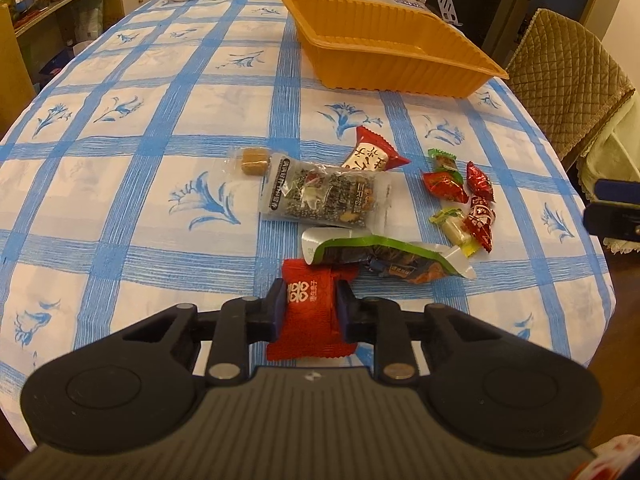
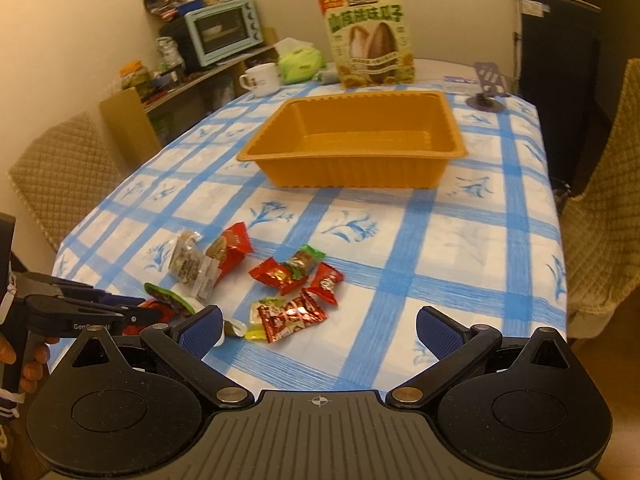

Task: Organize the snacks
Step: 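Lift the red candy with the left tool while the right tool grasps the green-edged packet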

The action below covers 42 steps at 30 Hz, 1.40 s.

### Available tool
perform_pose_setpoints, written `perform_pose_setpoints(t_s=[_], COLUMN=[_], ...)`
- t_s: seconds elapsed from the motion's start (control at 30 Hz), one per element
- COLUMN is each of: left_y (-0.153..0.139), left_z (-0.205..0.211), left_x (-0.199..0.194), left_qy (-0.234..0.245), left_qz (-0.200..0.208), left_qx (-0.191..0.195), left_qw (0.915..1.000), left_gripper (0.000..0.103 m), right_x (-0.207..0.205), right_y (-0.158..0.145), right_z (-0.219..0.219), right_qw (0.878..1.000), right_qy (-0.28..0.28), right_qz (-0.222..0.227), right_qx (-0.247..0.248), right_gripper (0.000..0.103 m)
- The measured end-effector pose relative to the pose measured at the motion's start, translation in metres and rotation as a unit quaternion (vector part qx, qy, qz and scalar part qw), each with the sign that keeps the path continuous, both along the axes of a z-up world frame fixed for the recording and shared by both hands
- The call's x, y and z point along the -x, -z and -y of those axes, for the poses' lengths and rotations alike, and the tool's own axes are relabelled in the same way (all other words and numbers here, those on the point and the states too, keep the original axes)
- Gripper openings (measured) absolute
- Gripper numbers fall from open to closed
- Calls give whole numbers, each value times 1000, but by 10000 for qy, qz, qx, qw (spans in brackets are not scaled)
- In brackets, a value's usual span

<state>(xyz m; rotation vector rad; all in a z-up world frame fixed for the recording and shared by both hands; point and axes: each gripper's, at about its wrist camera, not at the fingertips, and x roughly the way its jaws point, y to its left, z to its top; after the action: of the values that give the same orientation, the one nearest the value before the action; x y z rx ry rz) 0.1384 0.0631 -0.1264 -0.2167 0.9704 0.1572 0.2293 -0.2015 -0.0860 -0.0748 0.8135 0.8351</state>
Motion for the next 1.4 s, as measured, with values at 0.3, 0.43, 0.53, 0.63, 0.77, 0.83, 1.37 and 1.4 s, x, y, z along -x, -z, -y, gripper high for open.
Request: perform_pose_setpoints(t_s=[0.3, 0.43, 0.53, 0.63, 0.77, 0.83, 1.37, 1.4], left_y=[-20, -29, -35, -40, -44, -46, -60, -62], left_z=[-13, -20, -25, -28, -30, -31, -24, -23], left_x=[35, 50, 61, 70, 80, 84, 74, 70], left_qy=[-574, -908, -1156, -1375, -1597, -1686, -1799, -1760], left_qz=[179, 244, 283, 306, 324, 330, 432, 457], left_qx=[-27, -74, -103, -142, -166, -178, -226, -234], left_qw=[9982, 9955, 9928, 9899, 9865, 9850, 9825, 9830], left_gripper=[22, 22, 22, 22, 22, 22, 22, 22], right_x=[6, 11, 14, 14, 17, 18, -2, -6], right_y=[16, 27, 34, 40, 48, 52, 37, 32], right_z=[-59, -87, -105, -120, -136, -142, -124, -119], right_qw=[9890, 9780, 9689, 9605, 9509, 9474, 9578, 9608], right_qy=[-1476, -2058, -2429, -2718, -2979, -3055, -2850, -2748], right_qz=[87, 221, 285, 339, 444, 473, -203, -328], right_qx=[71, 264, 383, 501, 712, 829, 323, 187], right_gripper=[81, 70, 66, 60, 54, 49, 22, 22])
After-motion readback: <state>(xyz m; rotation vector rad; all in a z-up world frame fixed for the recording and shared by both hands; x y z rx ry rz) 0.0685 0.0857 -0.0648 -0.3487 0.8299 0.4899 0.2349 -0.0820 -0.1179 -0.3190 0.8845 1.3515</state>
